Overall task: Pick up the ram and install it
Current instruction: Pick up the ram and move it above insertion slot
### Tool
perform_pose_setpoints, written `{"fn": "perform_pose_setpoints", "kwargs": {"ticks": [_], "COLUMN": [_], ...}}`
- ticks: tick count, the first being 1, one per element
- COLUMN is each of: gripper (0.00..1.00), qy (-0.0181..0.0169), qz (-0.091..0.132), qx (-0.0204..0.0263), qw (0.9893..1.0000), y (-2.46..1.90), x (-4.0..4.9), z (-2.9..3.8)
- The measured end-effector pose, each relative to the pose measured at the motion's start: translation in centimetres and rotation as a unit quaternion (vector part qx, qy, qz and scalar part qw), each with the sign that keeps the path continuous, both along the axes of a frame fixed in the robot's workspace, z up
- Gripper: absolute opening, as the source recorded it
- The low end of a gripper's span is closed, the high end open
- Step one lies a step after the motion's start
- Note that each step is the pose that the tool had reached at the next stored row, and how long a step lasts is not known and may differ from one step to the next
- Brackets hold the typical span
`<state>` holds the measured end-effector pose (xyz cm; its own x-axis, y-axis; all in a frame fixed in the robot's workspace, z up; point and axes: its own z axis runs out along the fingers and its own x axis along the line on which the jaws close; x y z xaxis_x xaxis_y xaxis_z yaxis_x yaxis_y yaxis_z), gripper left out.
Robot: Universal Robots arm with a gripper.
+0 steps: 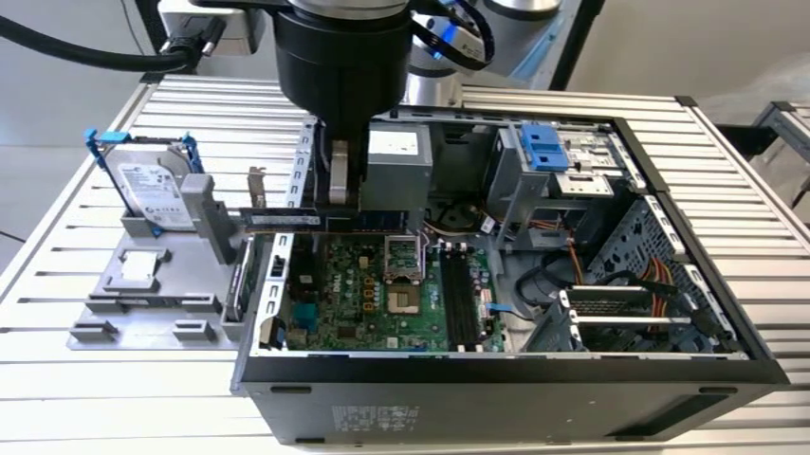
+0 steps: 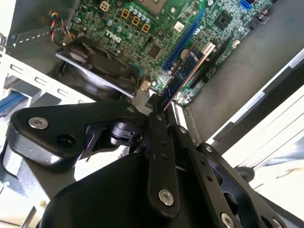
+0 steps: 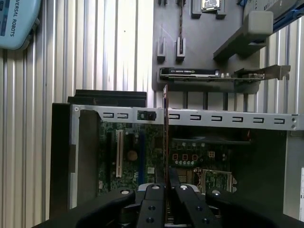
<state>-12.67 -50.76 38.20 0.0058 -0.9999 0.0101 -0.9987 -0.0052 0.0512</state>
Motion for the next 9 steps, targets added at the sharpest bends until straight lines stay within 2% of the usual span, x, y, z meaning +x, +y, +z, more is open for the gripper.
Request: {"fn": "perform_pose_setpoints", "kwargs": {"ticks": [9], "gripper": [0.00], "qy": [0.0002], "qz": [0.000], "qx": [0.0000], "qw": [1.0000], "y": [0.00], "x": [0.98], "z": [0.00]}}
